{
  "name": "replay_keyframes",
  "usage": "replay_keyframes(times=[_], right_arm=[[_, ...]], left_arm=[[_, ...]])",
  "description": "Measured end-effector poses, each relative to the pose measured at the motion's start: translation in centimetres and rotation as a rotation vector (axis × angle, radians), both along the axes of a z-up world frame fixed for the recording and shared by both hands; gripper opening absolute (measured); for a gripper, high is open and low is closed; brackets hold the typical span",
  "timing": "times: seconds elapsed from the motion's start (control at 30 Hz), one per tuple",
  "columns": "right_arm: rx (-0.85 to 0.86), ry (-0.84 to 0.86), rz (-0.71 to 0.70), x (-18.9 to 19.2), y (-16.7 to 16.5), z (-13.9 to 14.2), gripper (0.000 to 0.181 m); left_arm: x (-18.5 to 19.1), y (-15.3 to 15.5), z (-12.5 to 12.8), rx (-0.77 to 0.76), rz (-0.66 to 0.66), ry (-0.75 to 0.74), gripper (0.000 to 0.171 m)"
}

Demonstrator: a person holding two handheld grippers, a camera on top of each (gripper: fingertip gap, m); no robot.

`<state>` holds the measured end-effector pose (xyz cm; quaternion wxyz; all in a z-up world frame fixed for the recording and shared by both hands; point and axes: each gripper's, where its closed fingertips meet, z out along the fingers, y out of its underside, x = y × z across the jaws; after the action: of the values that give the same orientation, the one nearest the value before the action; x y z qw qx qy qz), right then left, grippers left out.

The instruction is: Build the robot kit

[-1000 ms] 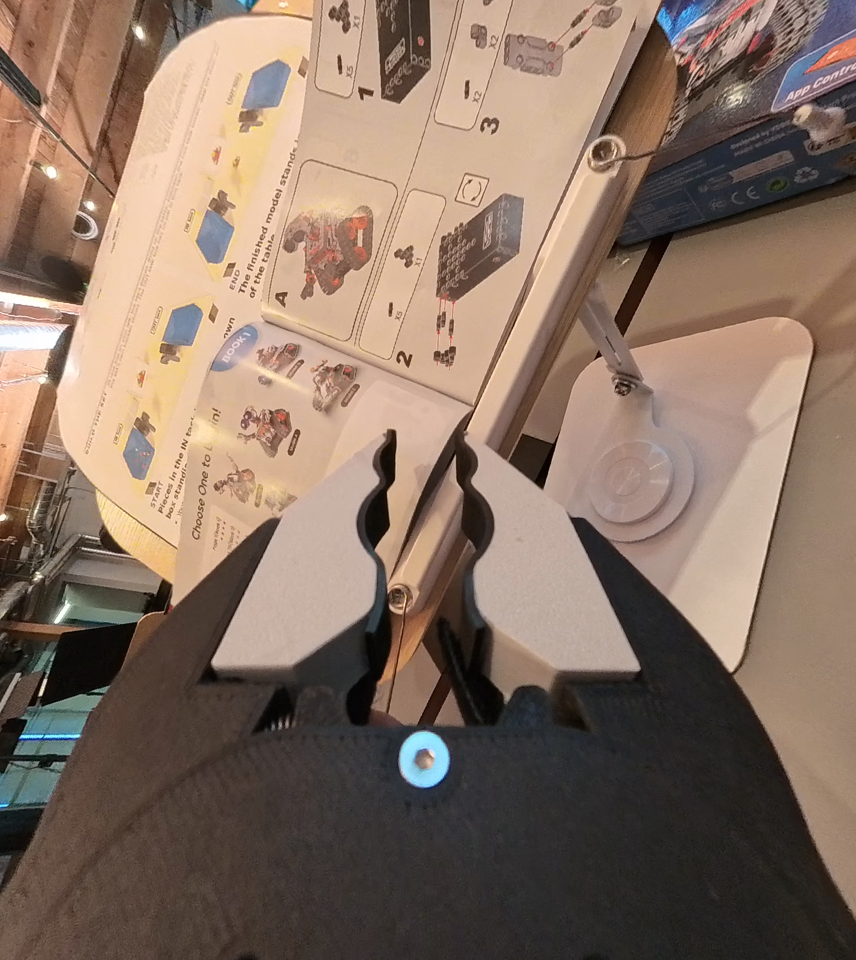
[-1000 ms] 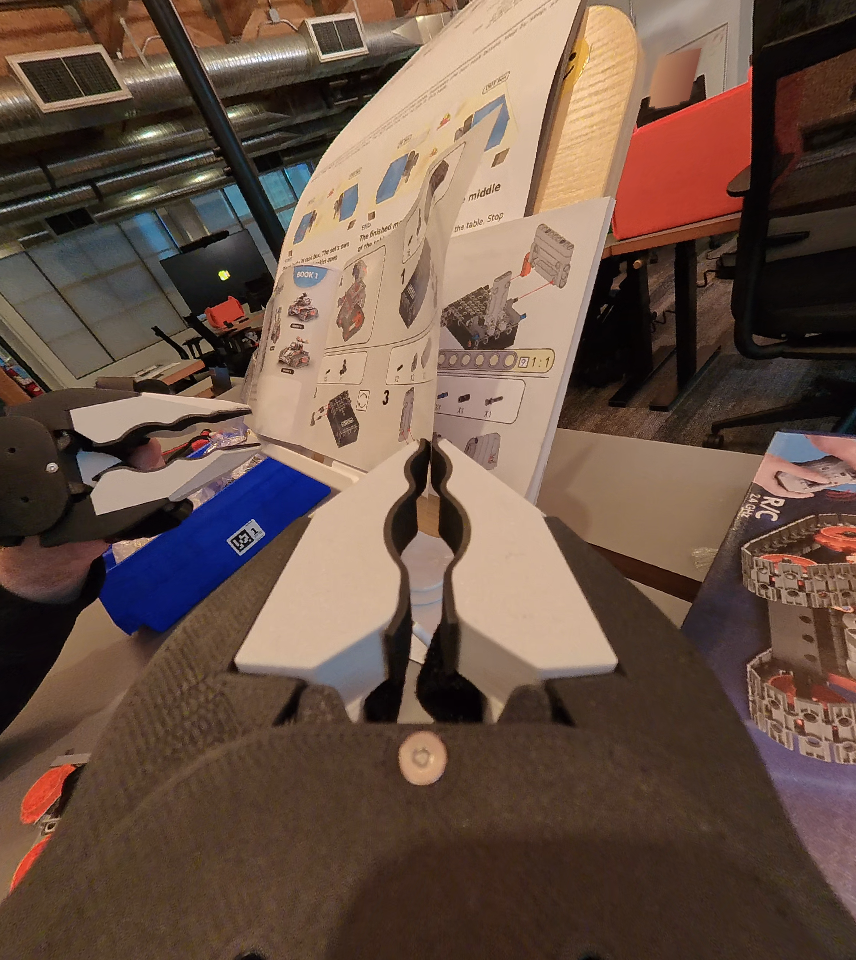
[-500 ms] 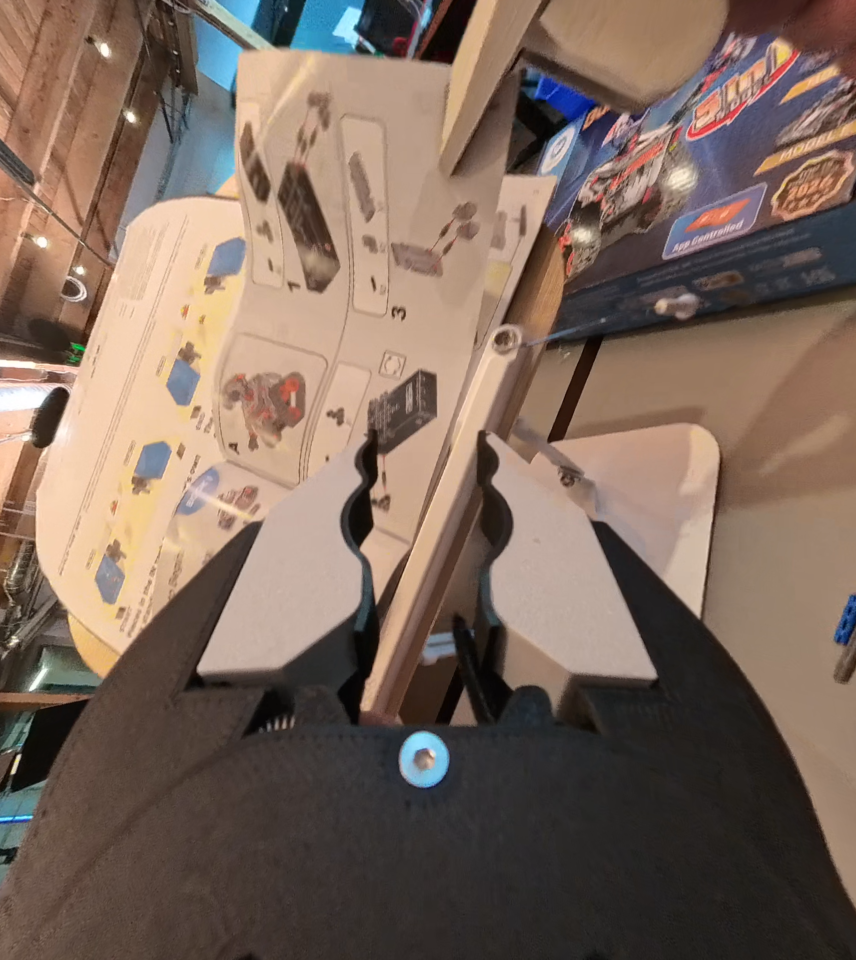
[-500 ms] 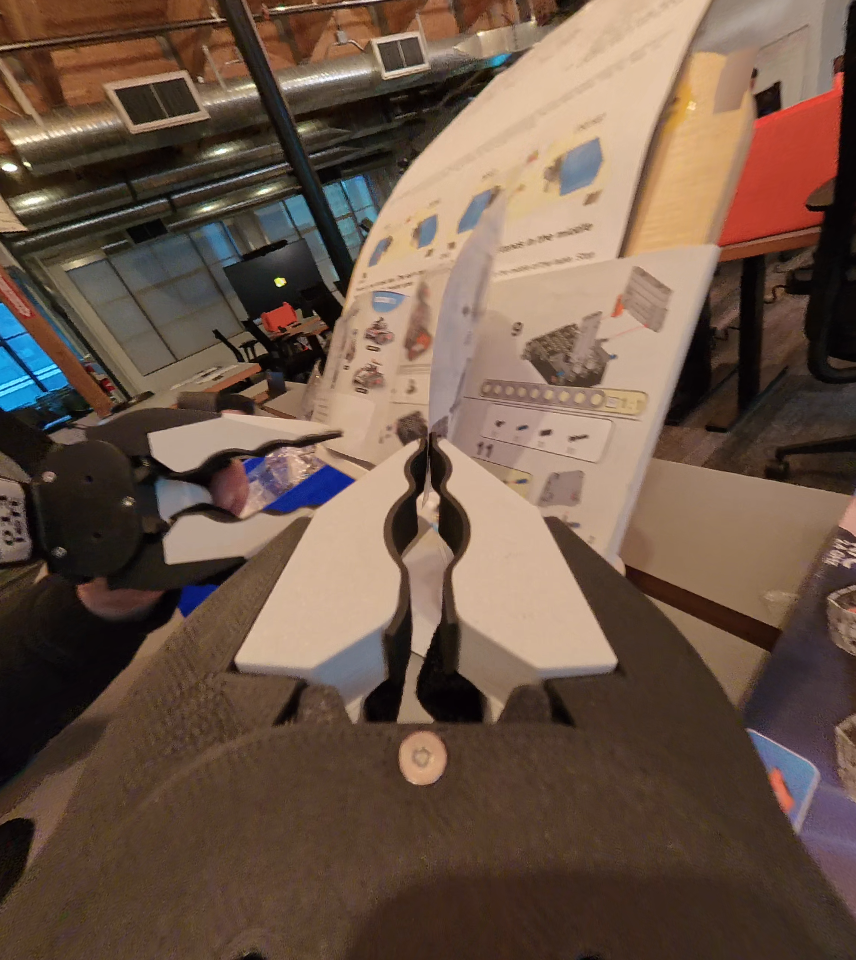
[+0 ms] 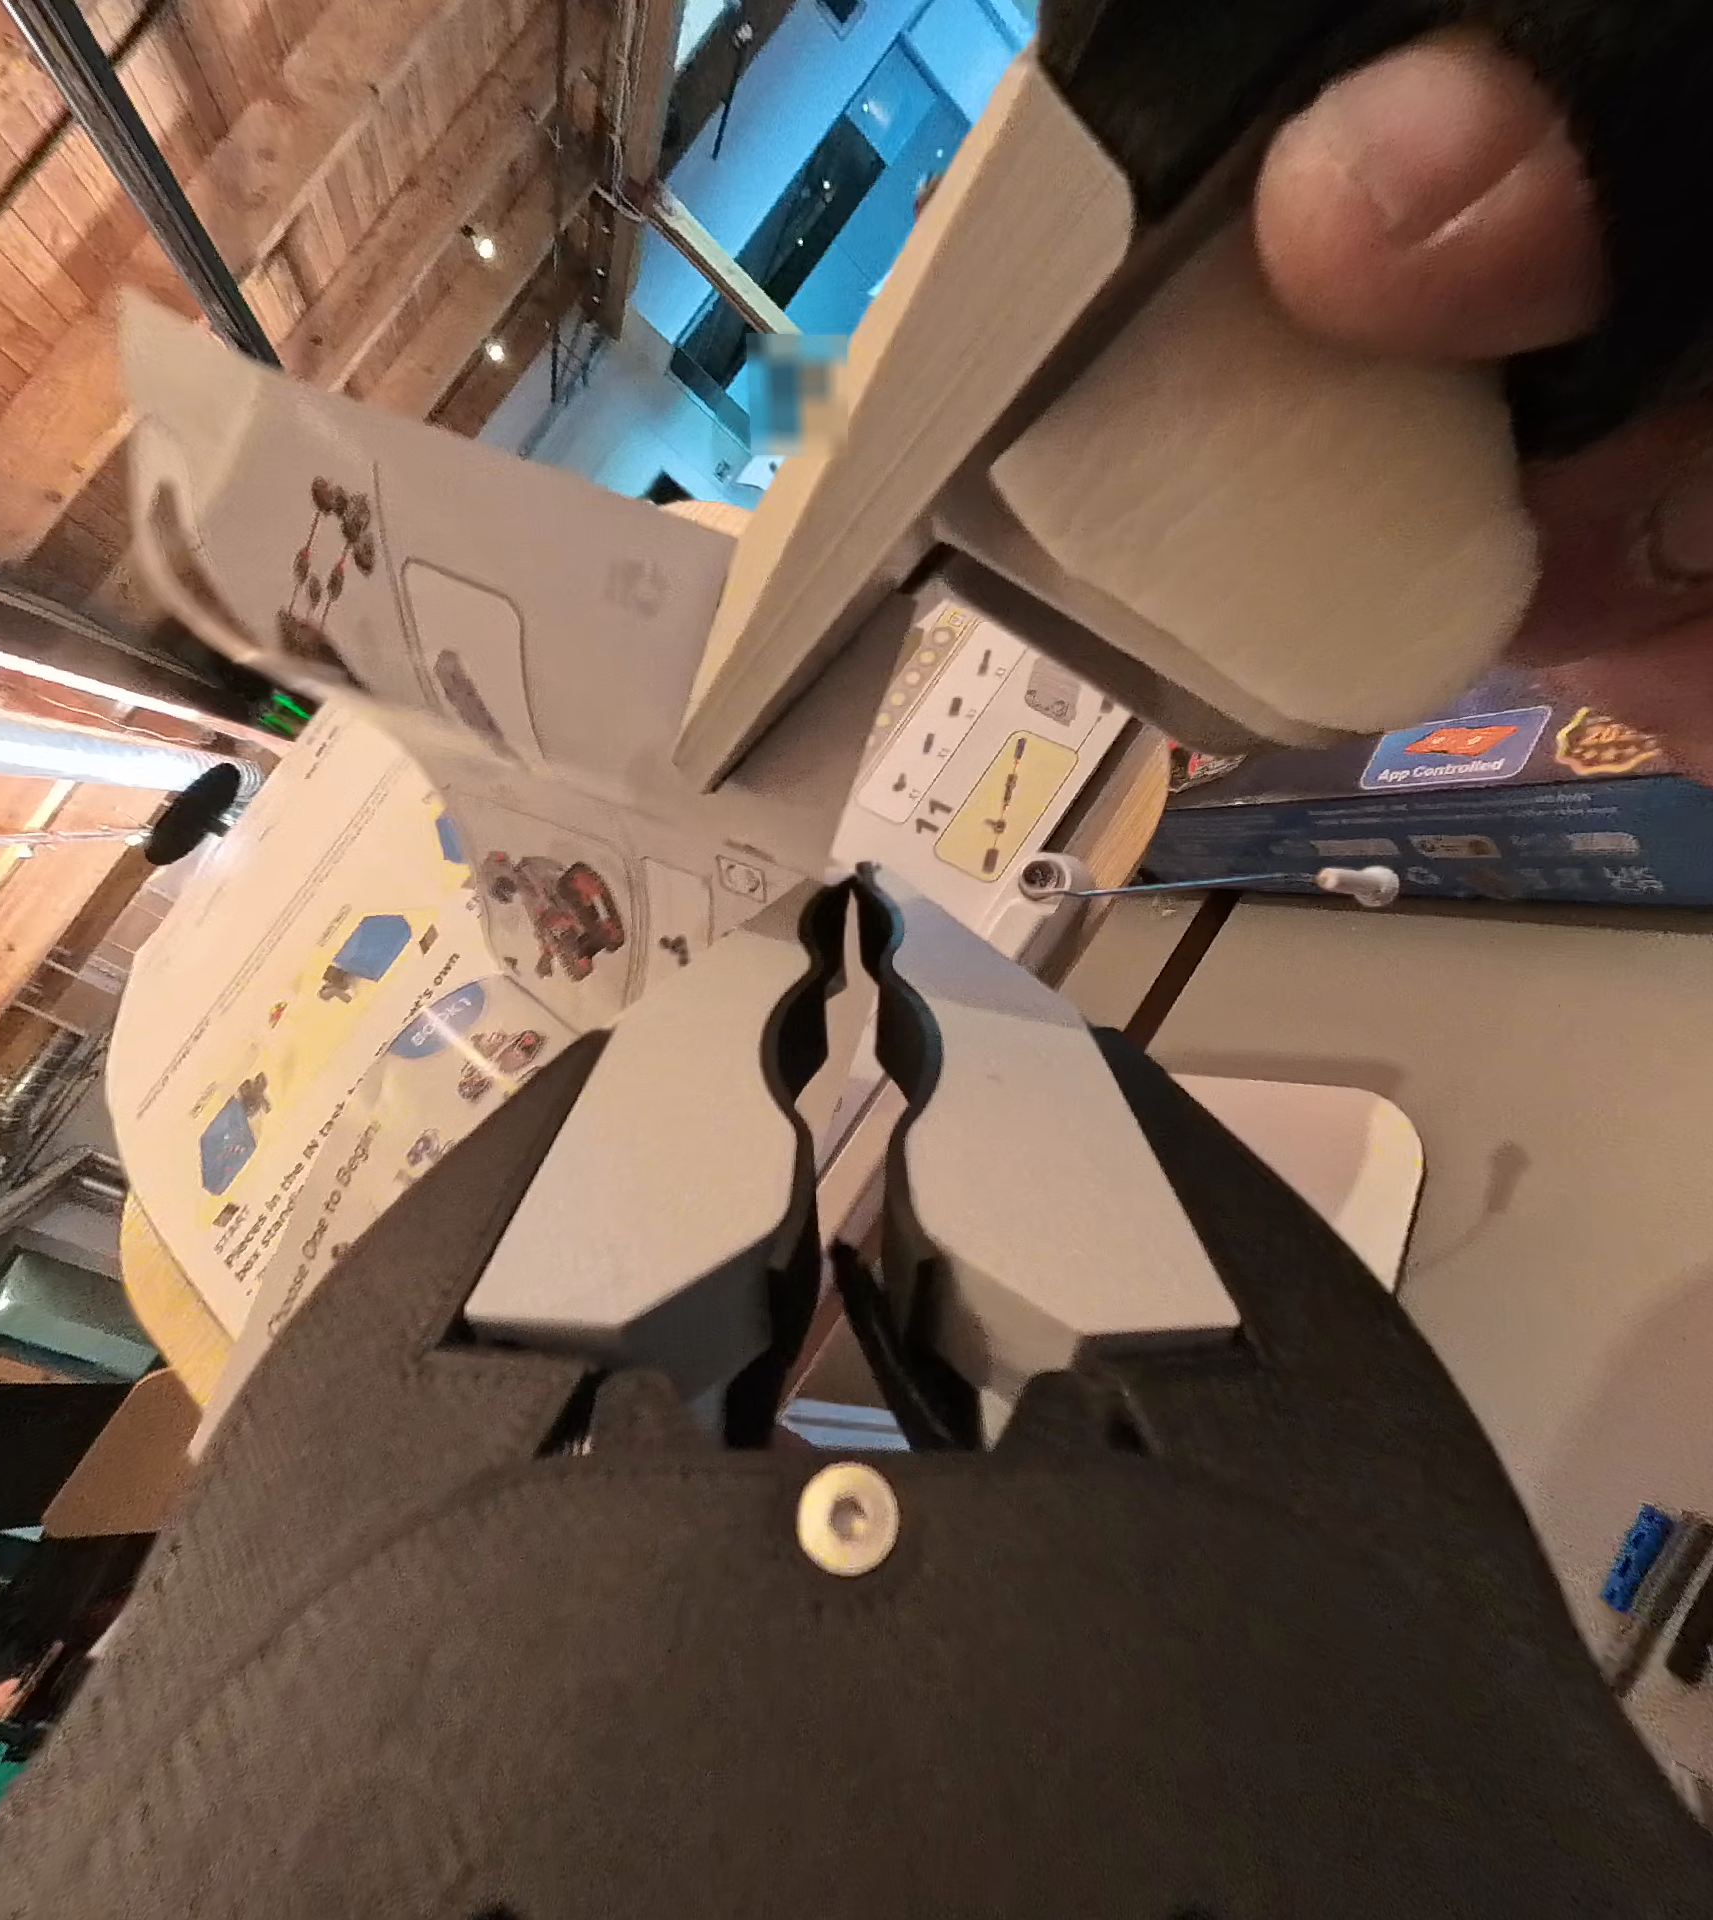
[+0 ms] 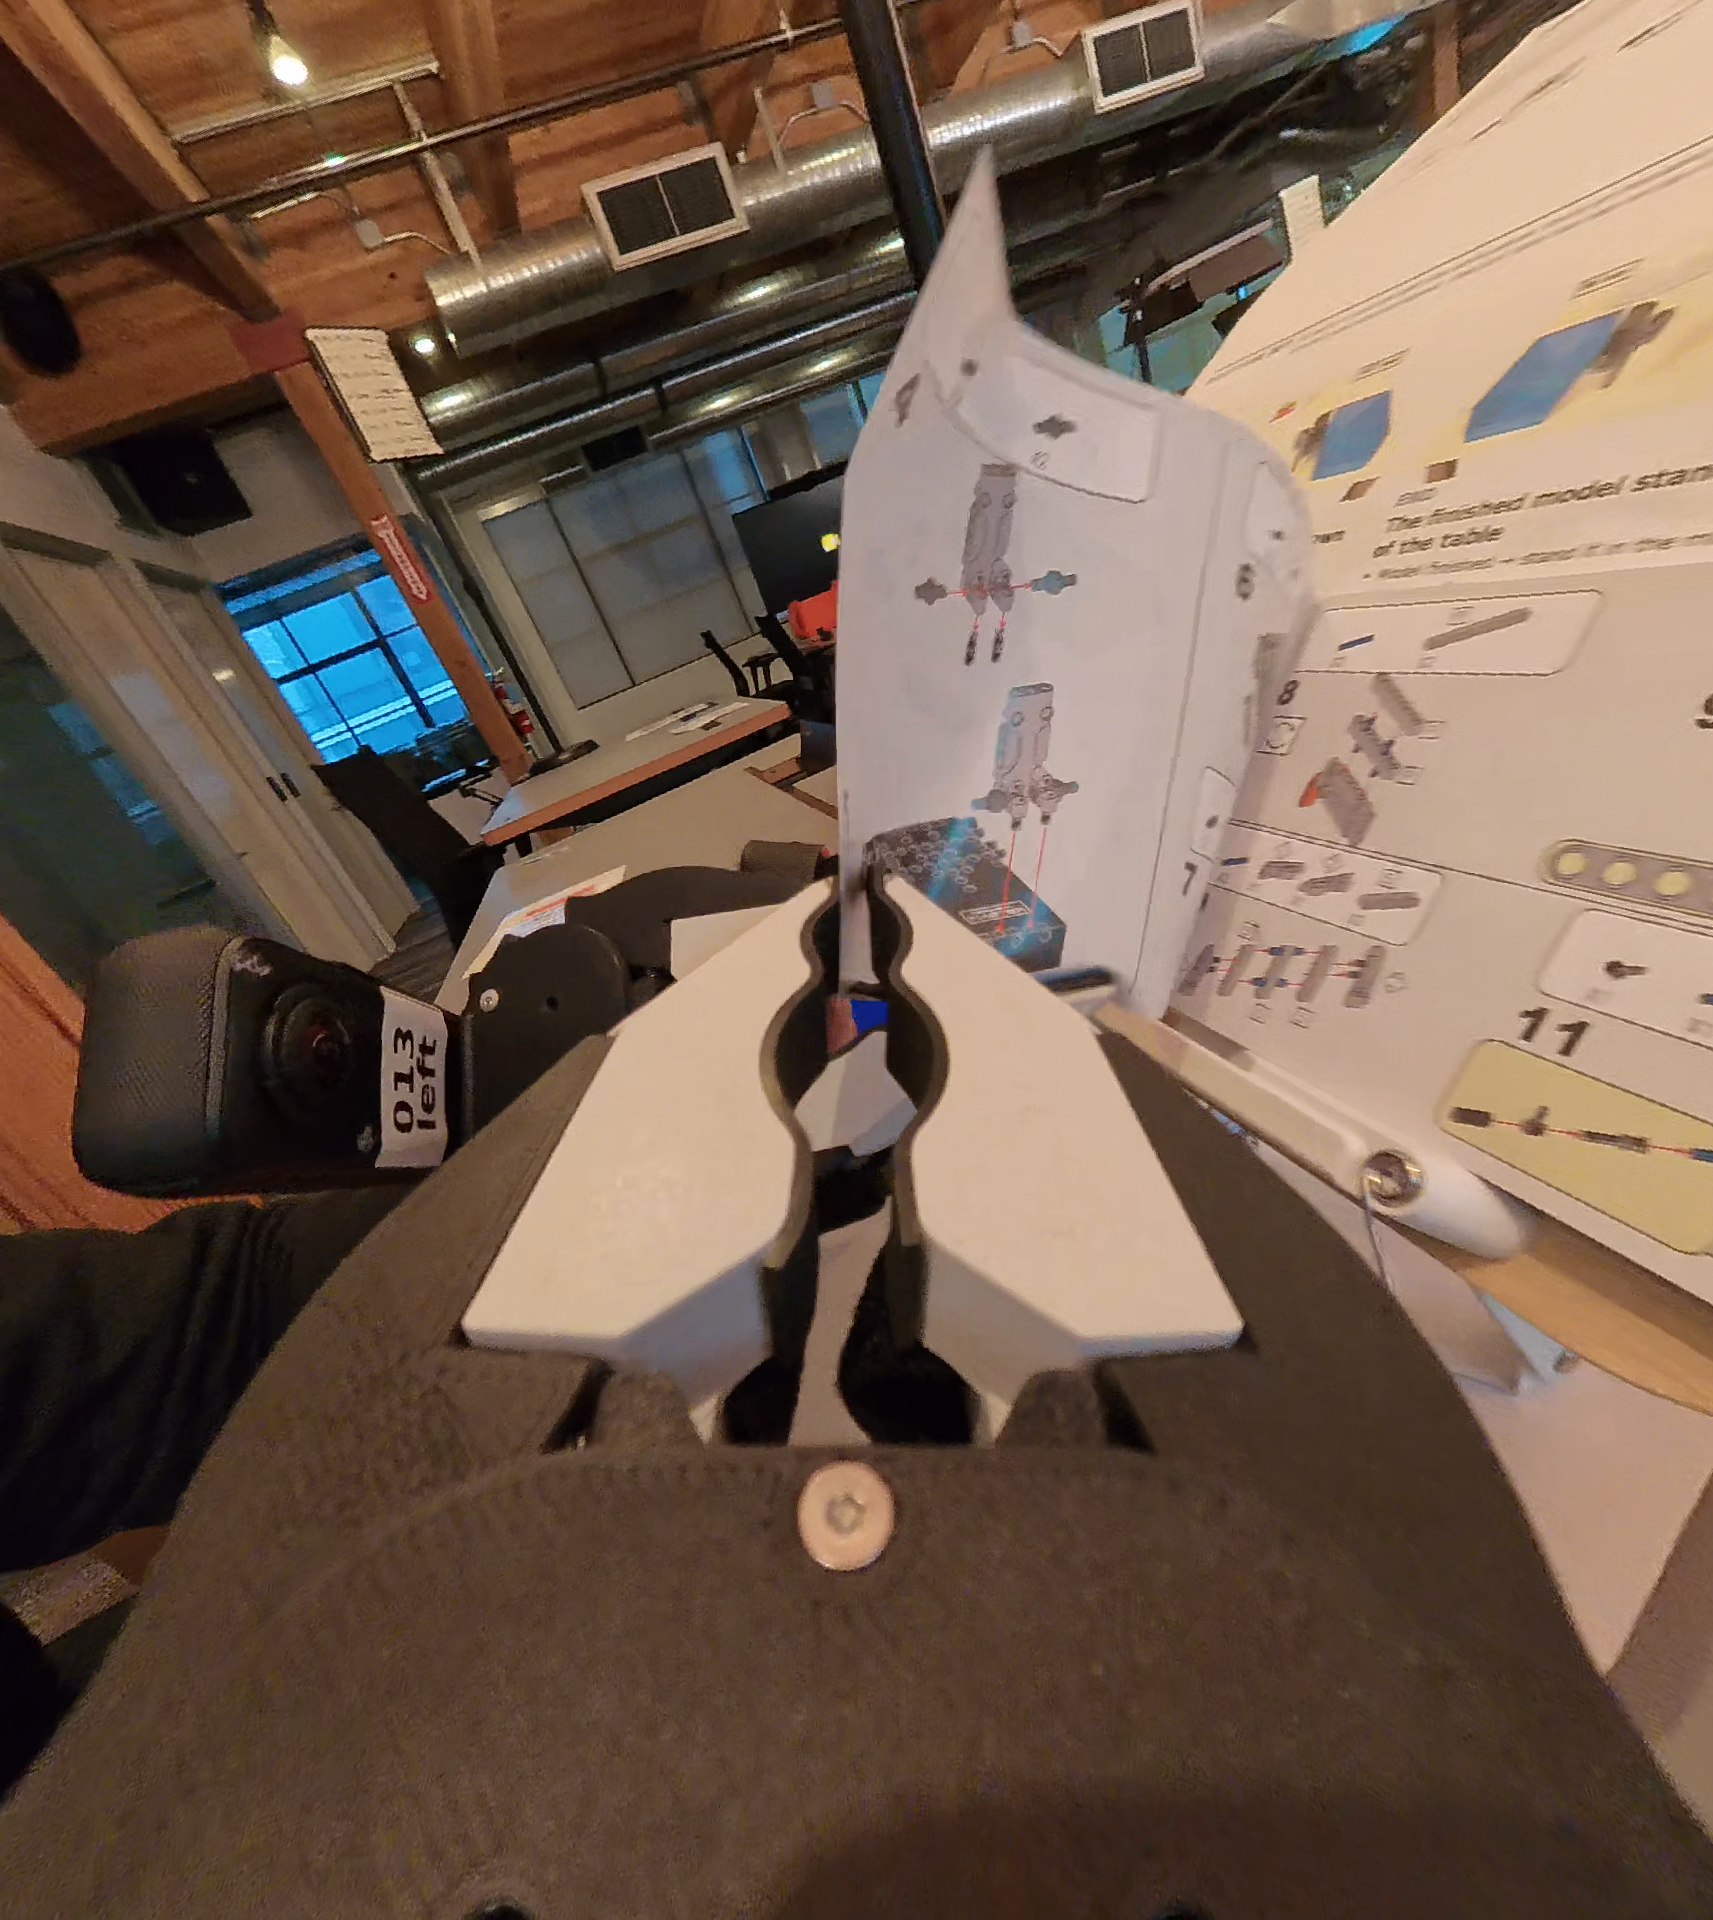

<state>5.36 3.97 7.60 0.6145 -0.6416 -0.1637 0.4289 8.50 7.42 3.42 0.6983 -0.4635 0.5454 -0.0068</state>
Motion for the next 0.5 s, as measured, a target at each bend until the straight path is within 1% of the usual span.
replay_keyframes(times=[0.07, 0.1, 0.23, 0.33, 0.5], right_arm=[[0.007, -0.003, 0.003, -0.3, -0.1, 0.1, 0.009], [0.009, -0.005, 0.006, -0.2, -0.1, 0.1, 0.01], [0.024, -0.013, -0.011, 0.7, 0.0, 0.4, 0.021], [0.022, 0.003, -0.056, 2.6, 0.3, 0.7, 0.02], [0.011, -0.004, -0.129, 5.3, 0.8, 0.6, 0.018]], left_arm=[[-0.9, -0.2, 0.4, -0.01, -0.018, -0.041, 0.0], [-1.5, -0.2, 0.6, -0.028, -0.024, -0.062, 0.0], [-4.1, 0.7, 1.7, -0.078, -0.014, -0.137, 0.0], [-6.6, 1.7, 2.3, -0.128, 0.016, -0.19, 0.0], [-11.0, 4.1, 1.6, -0.252, 0.08, -0.264, 0.0]])
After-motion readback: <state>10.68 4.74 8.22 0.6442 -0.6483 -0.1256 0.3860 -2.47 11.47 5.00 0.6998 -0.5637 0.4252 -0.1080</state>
